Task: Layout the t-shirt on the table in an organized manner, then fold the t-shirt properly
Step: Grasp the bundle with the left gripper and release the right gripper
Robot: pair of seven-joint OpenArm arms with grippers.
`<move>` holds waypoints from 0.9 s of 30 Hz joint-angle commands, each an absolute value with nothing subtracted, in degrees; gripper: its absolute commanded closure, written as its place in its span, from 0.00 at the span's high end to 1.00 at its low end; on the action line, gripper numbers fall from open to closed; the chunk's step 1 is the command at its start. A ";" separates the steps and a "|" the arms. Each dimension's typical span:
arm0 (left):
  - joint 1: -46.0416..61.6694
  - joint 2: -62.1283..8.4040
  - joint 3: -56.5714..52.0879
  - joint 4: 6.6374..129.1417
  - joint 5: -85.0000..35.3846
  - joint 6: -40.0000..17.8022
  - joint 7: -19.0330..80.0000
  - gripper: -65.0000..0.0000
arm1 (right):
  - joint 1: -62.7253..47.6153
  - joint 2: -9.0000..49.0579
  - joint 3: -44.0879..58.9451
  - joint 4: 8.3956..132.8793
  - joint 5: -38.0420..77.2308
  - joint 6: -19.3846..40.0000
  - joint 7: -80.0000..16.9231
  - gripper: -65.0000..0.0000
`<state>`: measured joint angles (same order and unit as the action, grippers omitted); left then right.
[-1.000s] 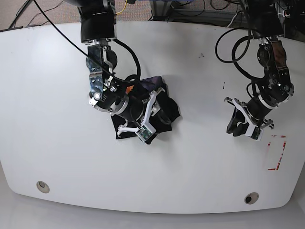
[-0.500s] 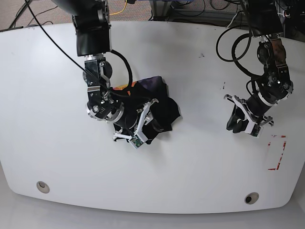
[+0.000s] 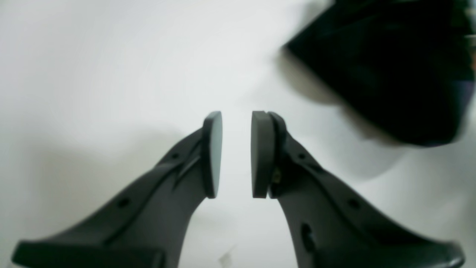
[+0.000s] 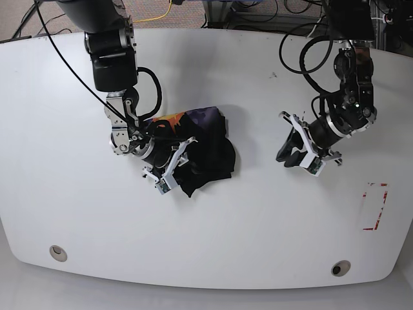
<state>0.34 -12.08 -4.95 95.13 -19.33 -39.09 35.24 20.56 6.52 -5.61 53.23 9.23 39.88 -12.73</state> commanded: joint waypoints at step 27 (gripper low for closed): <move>-8.13 3.74 10.77 87.87 -19.65 -28.35 34.07 0.19 | 11.12 11.91 11.47 92.88 9.54 40.00 -34.77 0.39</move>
